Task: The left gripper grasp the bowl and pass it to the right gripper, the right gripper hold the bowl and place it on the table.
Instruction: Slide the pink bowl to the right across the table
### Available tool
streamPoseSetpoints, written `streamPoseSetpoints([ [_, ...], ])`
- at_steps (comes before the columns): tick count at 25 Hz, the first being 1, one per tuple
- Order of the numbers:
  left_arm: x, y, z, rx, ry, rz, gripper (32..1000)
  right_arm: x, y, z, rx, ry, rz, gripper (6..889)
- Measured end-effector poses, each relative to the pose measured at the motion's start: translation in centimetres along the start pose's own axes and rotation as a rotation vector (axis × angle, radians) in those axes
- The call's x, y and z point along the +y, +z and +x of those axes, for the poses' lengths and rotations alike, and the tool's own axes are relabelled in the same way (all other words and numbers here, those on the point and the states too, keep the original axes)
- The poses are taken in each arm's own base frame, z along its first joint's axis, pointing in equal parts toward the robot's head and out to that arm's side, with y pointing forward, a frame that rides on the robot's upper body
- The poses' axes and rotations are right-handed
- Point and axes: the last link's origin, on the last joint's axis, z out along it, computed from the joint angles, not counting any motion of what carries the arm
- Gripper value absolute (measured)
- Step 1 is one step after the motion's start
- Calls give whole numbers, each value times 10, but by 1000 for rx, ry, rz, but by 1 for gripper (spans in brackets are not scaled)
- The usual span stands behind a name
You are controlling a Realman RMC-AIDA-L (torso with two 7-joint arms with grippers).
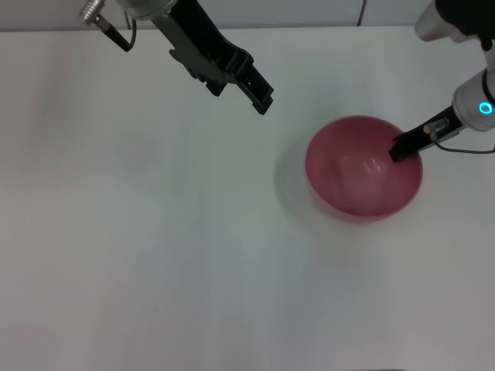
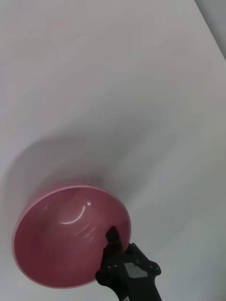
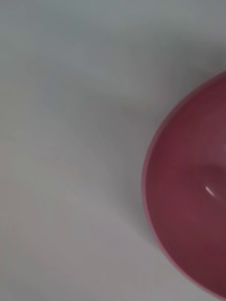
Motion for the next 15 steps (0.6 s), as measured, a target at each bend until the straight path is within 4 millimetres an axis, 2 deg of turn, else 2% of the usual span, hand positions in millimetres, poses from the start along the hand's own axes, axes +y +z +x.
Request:
streamPoseSetpoints([
  [15,1,1,0,4,1,-12,866,-3,-1,1,2,3,10,54],
])
